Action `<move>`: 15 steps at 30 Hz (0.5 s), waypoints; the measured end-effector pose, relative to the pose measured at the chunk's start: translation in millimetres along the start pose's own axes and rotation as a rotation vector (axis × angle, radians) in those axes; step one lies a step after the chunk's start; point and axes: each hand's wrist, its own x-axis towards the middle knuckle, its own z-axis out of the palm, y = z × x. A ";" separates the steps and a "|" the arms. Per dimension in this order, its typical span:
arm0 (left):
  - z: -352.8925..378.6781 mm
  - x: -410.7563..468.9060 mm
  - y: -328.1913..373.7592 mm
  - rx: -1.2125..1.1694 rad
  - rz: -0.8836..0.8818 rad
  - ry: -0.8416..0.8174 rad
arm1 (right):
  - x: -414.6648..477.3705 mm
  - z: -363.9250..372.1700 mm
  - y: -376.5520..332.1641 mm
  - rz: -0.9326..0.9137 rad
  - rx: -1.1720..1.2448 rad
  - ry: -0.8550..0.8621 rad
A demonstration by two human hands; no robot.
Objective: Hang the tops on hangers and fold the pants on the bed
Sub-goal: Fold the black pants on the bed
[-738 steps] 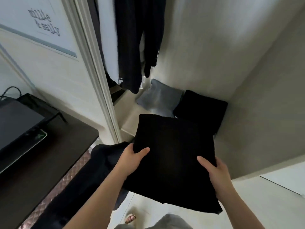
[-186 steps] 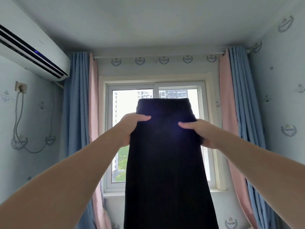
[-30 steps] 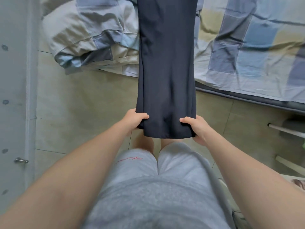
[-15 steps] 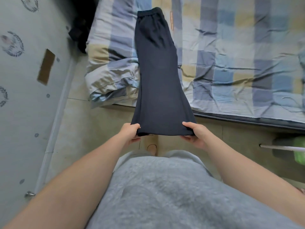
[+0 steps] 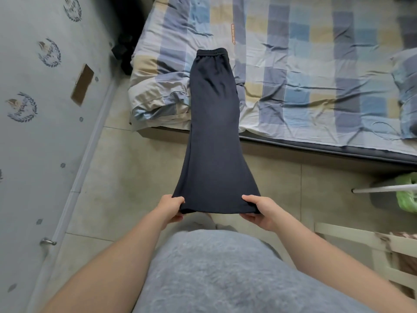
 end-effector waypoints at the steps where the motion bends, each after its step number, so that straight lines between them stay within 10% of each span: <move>1: -0.6 -7.2 -11.6 0.013 -0.022 0.003 | -4.3 -4.2 13.2 0.028 -0.011 -0.001; 15: -2.9 -19.9 24.5 -0.093 -0.049 -0.030 | -9.4 -9.9 -3.4 0.004 0.000 0.008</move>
